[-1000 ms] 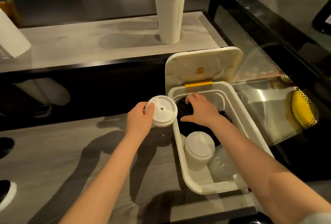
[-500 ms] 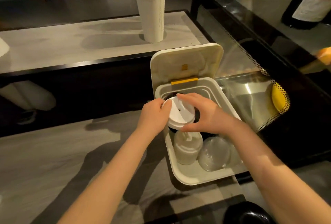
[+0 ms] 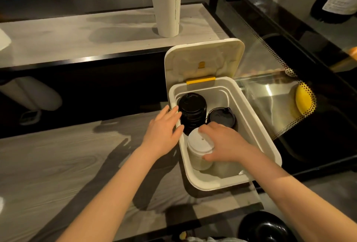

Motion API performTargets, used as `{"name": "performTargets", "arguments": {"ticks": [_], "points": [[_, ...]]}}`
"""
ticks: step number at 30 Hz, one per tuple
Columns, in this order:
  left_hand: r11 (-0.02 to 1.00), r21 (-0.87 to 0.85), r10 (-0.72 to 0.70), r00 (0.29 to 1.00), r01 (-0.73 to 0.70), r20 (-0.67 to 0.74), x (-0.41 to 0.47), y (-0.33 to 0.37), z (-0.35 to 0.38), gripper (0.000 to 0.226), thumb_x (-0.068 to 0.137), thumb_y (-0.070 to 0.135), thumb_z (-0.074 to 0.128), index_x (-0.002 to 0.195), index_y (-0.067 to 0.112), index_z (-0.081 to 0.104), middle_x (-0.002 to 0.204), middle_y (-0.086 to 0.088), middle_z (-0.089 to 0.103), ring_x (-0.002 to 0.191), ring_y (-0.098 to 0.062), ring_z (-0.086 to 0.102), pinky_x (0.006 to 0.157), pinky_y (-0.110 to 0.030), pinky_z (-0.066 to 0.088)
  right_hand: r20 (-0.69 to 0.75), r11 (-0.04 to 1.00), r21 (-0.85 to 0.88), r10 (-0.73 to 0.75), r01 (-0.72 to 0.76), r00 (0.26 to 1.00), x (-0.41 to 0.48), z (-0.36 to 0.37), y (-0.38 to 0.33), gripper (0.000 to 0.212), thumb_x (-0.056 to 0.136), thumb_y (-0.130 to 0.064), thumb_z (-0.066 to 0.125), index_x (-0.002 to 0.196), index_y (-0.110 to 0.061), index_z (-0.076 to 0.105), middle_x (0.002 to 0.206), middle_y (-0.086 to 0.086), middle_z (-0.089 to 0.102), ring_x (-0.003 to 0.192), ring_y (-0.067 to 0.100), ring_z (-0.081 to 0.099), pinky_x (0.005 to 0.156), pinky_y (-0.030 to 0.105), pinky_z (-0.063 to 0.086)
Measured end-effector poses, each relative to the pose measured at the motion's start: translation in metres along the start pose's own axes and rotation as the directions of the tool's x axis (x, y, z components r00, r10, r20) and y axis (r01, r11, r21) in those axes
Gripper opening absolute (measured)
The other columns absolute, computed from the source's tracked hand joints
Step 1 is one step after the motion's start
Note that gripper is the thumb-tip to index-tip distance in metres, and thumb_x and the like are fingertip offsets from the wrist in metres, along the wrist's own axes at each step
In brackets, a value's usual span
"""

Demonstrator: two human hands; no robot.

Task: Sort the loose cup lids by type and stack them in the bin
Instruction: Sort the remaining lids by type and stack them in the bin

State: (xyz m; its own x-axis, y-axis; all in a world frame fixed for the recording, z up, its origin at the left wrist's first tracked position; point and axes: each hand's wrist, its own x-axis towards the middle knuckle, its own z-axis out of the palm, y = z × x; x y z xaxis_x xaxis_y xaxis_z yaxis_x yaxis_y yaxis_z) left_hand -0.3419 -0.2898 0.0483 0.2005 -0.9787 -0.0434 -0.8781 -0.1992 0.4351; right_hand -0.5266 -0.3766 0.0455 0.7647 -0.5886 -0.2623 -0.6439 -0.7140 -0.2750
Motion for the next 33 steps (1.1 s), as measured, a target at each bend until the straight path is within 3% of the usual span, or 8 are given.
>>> {"name": "performTargets", "arguments": {"ticks": [4,9,12,15,19,22,27,33], "points": [[1.000,-0.008,0.009,1.000,-0.009,0.002,0.001,-0.002,-0.001,0.051,0.098,0.035,0.039,0.147,0.023,0.029,0.156,0.006,0.018,0.145,-0.015,0.008,0.116,-0.046,0.019,0.007,0.998,-0.053,0.031,-0.030,1.000,0.000,0.001,0.001,0.059,0.071,-0.052,0.069,0.117,-0.026,0.044,0.122,-0.004,0.049,0.113,0.019,0.044,0.088,0.033,0.039],[0.999,-0.037,0.024,1.000,-0.024,-0.005,0.000,-0.002,0.003,0.052,0.099,0.033,0.039,0.147,0.021,0.026,0.157,0.003,0.017,0.145,-0.018,0.011,0.117,-0.041,0.017,0.039,0.994,-0.075,0.076,-0.073,0.996,-0.005,-0.001,-0.001,0.059,0.072,-0.056,0.068,0.118,-0.026,0.047,0.125,-0.007,0.051,0.122,0.017,0.042,0.097,0.037,0.037],[0.999,-0.034,0.025,1.000,-0.025,-0.004,-0.001,-0.002,0.005,0.052,0.099,0.034,0.038,0.148,0.020,0.024,0.157,0.003,0.016,0.145,-0.018,0.012,0.118,-0.041,0.017,0.046,0.980,-0.185,0.084,-0.074,0.995,-0.010,0.001,-0.005,0.043,0.077,-0.056,0.064,0.098,-0.022,0.048,0.119,-0.004,0.050,0.123,0.018,0.039,0.091,0.036,0.039],[1.000,-0.018,0.019,1.000,-0.019,0.000,-0.001,-0.002,0.005,0.052,0.099,0.034,0.036,0.148,0.021,0.023,0.157,0.003,0.015,0.145,-0.018,0.012,0.117,-0.041,0.018,0.059,0.974,-0.208,0.104,-0.090,0.993,-0.014,-0.001,-0.008,0.041,0.079,-0.057,0.061,0.085,-0.023,0.040,0.114,-0.003,0.049,0.123,0.018,0.038,0.087,0.036,0.038],[0.999,0.042,0.017,1.000,-0.018,0.025,-0.003,0.001,0.002,0.053,0.100,0.036,0.034,0.149,0.022,0.021,0.158,0.004,0.013,0.145,-0.019,0.011,0.116,-0.043,0.020,0.047,0.966,-0.247,0.093,-0.079,0.995,-0.014,-0.005,-0.016,0.049,0.080,-0.058,0.060,0.108,-0.019,0.052,0.121,0.000,0.050,0.126,0.022,0.037,0.094,0.038,0.037],[0.991,0.131,0.020,0.999,-0.024,0.033,-0.006,0.000,-0.004,0.054,0.100,0.040,0.032,0.149,0.023,0.019,0.158,0.005,0.012,0.146,-0.018,0.007,0.114,-0.045,0.018,-0.066,0.982,-0.167,0.074,-0.084,0.995,-0.015,-0.012,-0.024,0.056,0.083,-0.060,0.056,0.122,-0.020,0.051,0.128,-0.002,0.050,0.125,0.021,0.039,0.098,0.038,0.037],[0.971,0.222,-0.076,0.996,0.083,-0.039,-0.022,-0.016,-0.022,0.055,0.099,0.045,0.031,0.149,0.024,0.021,0.158,0.002,0.013,0.146,-0.019,0.003,0.116,-0.044,0.012,-0.286,0.997,-0.068,0.014,-0.035,0.958,-0.007,-0.030,-0.044,0.060,0.090,-0.050,0.052,0.142,-0.021,0.039,0.140,-0.003,0.048,0.131,0.019,0.039,0.101,0.035,0.039],[0.935,0.216,-0.264,0.959,0.281,-0.104,-0.067,-0.059,-0.052,0.056,0.098,0.046,0.031,0.148,0.022,0.023,0.158,0.002,0.013,0.146,-0.018,0.002,0.116,-0.046,0.012,-0.286,0.989,-0.079,-0.140,0.122,0.948,0.022,-0.030,-0.106,0.069,0.094,-0.050,0.047,0.150,-0.022,0.019,0.155,-0.001,0.026,0.143,0.019,0.022,0.112,0.035,0.028]]}}
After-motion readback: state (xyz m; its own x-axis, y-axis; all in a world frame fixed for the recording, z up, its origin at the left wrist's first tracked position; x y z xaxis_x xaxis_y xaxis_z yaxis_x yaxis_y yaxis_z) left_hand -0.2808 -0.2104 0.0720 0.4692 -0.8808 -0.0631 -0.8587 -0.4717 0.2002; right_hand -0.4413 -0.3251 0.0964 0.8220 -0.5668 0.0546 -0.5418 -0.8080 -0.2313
